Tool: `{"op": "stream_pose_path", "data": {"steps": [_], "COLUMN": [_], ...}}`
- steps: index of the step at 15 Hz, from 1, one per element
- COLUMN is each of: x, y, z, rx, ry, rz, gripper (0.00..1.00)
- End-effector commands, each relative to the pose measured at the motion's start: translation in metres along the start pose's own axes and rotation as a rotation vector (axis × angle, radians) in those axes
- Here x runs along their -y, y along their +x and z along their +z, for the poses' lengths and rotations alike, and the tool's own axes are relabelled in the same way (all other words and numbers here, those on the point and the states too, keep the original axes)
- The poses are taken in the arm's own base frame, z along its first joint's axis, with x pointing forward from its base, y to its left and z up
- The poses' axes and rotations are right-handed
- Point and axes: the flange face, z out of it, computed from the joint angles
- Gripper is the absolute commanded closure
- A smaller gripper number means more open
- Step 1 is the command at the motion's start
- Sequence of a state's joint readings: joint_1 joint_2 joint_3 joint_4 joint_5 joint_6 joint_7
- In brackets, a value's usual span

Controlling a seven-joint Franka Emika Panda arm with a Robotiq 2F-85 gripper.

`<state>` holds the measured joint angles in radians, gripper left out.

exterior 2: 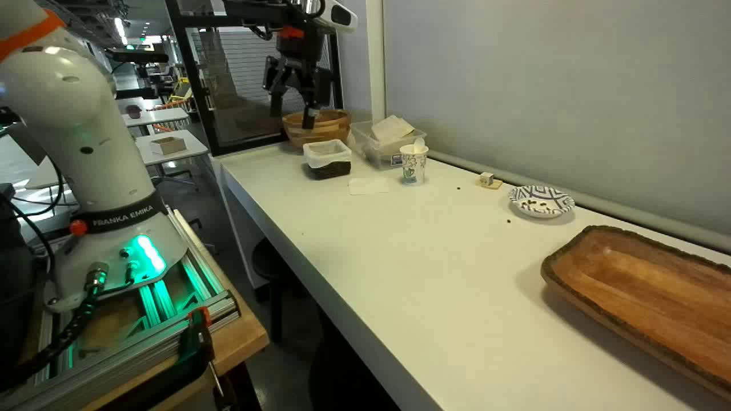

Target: Move the bowl forwards.

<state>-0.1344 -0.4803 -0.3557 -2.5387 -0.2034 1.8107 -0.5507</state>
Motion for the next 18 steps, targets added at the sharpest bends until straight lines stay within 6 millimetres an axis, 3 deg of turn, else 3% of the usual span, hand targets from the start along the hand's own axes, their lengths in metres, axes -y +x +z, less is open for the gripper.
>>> {"op": "stream_pose_path", "data": {"steps": [1,10,15,18], "x": [0.000,-0.006,-0.058,-0.102], "y": [0.000,0.005,0.035,0.058], "z": [-0.001,0.000,-0.008,-0.014], "rx": [0.001,0.010,-0.067,-0.142], "ry": [0.001,0.044,0.120,0.146], "rz": [0.000,-0.002,0.149,0.246], "gripper": [0.00,0.00,0.00,0.00]}}
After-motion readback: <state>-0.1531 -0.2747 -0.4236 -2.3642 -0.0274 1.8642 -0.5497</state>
